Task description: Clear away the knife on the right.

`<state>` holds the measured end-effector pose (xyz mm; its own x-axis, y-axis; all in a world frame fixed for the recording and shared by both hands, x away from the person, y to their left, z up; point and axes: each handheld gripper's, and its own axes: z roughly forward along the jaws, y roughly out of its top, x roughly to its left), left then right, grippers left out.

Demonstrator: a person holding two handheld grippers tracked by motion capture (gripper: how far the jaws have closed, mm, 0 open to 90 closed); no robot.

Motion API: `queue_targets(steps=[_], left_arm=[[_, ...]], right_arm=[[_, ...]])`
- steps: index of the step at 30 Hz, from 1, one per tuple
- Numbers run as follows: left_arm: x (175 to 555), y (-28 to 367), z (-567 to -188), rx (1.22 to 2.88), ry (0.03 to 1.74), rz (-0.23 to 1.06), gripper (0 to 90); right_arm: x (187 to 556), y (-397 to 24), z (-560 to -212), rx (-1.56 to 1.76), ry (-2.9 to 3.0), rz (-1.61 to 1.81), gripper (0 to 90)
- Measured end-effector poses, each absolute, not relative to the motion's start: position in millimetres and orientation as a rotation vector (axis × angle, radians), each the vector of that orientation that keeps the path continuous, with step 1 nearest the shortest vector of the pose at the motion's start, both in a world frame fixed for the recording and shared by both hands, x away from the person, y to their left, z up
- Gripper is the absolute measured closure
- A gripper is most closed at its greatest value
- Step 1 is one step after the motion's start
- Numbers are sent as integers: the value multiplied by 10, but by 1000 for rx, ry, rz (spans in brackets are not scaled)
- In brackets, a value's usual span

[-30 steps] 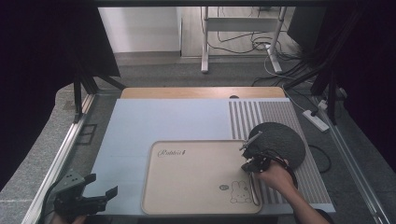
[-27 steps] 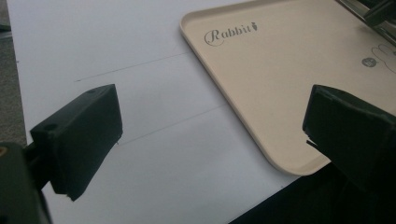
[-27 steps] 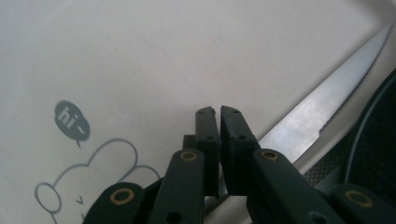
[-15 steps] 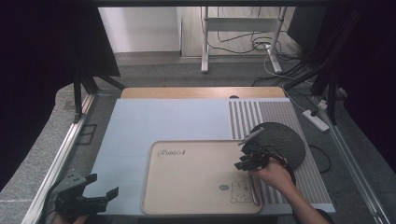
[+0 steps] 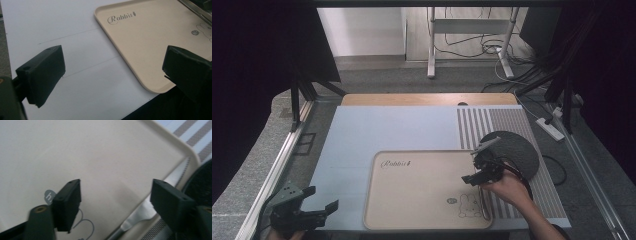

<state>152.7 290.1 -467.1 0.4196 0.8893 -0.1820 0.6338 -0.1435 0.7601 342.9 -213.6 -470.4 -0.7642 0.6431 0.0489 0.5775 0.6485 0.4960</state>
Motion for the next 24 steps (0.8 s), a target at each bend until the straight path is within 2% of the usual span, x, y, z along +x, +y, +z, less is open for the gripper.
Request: queue_targets(steps=[24], left_arm=[[1530,2905,-4670,1866,1304,397,45]], right_arm=[[3237,-2407,-4576,1010,2656,840,24]])
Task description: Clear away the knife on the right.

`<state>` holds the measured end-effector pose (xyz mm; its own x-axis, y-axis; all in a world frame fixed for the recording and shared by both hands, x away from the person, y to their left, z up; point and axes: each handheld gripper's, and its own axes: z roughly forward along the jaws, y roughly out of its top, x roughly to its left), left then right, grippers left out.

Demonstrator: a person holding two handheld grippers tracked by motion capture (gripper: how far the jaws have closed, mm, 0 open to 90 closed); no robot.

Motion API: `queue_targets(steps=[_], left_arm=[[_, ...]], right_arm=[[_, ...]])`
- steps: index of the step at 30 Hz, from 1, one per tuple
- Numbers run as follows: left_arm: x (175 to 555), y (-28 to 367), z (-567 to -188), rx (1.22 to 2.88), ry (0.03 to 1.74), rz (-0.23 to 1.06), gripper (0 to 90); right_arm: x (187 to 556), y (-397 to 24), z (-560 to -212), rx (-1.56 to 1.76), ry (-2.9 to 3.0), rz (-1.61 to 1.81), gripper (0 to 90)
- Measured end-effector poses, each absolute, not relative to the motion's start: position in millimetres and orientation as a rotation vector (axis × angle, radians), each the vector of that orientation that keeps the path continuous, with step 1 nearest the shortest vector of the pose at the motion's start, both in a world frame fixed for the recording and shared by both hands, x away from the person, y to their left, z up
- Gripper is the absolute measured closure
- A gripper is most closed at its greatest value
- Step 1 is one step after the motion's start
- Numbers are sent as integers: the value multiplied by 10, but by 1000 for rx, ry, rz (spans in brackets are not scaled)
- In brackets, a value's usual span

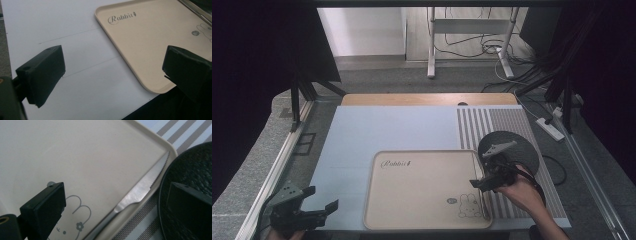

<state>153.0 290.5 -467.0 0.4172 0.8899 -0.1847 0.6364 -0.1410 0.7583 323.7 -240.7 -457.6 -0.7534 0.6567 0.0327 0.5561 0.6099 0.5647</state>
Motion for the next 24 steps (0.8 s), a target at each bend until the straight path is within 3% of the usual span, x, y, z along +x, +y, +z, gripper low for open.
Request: queue_targets(steps=[24], left_arm=[[1531,2908,-4671,1862,1307,394,43]], right_arm=[[3061,-2735,-4575,1067,2558,889,0]])
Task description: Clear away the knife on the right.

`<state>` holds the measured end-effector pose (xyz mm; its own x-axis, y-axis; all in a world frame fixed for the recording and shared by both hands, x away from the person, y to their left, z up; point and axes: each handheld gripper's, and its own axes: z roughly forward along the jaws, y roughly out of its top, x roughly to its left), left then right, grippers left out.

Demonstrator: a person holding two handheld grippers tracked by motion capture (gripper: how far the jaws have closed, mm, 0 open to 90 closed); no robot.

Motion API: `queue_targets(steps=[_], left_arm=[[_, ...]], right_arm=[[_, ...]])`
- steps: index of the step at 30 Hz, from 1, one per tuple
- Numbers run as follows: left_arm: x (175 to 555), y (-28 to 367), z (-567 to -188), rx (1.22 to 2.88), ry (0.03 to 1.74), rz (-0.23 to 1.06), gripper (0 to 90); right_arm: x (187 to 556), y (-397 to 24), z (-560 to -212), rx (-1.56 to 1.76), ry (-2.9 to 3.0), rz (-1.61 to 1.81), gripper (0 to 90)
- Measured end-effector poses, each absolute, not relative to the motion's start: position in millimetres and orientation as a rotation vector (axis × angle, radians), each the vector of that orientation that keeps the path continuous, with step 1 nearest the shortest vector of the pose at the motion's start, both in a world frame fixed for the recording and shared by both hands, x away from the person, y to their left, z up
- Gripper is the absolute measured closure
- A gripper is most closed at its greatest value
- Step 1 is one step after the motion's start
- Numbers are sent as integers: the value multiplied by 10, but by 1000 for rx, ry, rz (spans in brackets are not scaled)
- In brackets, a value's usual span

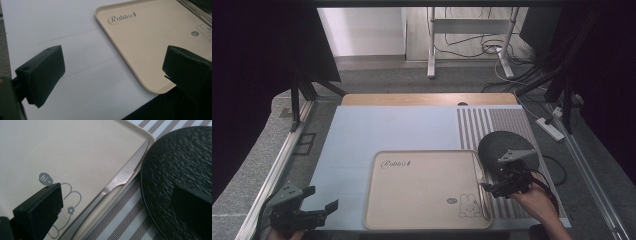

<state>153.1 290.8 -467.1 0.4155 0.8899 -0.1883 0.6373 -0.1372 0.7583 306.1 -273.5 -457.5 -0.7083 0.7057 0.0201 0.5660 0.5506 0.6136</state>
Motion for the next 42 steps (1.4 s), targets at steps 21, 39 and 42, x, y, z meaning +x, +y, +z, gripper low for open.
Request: queue_targets(steps=[21,39,42], left_arm=[[1531,2912,-4672,1858,1310,390,42],[1532,2919,-4673,1852,1310,387,39],[1531,2919,-4673,1852,1310,388,39]], right_arm=[[2852,-3044,-4519,1169,2463,937,0],[2644,-3291,-4479,1247,2368,970,0],[2623,-3324,-4471,1259,2354,974,0]])
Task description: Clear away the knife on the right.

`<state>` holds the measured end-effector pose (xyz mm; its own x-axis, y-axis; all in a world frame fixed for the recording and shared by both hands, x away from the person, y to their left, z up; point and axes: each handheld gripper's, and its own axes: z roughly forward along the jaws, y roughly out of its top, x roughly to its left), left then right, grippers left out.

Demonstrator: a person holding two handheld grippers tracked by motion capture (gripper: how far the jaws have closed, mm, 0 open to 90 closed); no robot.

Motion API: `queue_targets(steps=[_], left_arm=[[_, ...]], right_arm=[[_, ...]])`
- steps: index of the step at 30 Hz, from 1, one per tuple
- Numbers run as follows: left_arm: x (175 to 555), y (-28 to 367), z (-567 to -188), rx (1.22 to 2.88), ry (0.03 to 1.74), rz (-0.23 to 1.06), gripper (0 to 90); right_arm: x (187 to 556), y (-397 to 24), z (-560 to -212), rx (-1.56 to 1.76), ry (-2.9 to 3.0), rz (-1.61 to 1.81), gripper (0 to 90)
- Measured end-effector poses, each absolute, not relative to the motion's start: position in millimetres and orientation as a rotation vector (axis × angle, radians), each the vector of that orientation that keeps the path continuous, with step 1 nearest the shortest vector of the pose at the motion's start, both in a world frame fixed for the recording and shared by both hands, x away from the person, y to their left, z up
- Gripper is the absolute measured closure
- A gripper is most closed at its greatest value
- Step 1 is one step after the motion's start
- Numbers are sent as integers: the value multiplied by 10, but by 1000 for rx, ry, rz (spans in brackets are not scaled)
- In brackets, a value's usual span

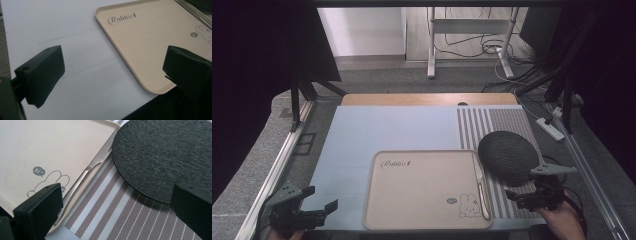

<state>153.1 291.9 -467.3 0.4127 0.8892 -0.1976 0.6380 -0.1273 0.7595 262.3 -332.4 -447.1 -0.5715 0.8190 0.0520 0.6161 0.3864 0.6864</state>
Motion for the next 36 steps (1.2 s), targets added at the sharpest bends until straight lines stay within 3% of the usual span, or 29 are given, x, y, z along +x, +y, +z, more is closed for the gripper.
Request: queue_targets(steps=[36], left_arm=[[1523,2926,-4674,1851,1310,392,37]], right_arm=[[2297,-3520,-4384,1317,2245,977,0]])
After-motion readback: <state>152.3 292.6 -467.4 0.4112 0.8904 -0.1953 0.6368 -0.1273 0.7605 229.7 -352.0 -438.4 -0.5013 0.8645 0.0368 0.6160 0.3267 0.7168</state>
